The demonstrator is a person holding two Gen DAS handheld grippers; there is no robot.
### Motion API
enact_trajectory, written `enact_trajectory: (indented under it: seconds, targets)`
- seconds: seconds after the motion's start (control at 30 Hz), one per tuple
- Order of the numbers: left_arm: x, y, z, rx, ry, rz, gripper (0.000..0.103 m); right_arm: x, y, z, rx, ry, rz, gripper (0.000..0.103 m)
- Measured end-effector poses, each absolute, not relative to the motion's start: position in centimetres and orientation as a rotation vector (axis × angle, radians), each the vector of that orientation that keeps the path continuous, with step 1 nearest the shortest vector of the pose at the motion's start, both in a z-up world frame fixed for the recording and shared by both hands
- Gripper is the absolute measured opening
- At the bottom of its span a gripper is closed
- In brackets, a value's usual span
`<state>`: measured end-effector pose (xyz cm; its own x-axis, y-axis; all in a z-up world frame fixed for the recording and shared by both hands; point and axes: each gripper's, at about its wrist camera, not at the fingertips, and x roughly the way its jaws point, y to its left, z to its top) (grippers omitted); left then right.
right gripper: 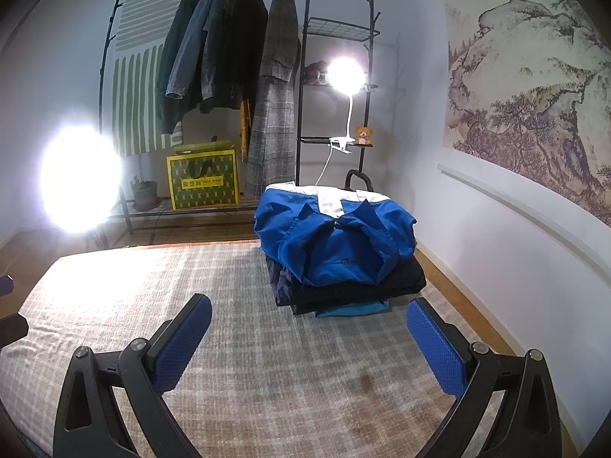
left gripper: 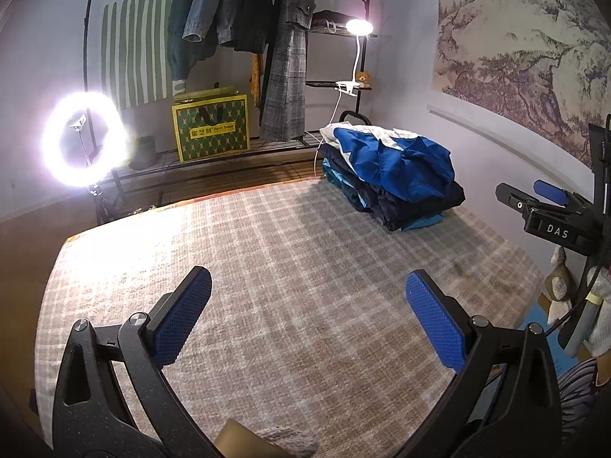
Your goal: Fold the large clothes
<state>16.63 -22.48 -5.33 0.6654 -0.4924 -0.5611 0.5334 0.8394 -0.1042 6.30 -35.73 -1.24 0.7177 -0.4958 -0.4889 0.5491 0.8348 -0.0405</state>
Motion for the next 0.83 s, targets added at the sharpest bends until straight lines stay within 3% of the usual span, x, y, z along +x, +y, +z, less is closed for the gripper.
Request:
enact_trajectory:
  seconds: [0.83]
  targets:
    - [18.6, -21.3, -5.9, 0.110, 0.571, -0.498, 0.103, 6.8, -35.8, -2.0, 0.107, 0.540, -0.564, 0.103]
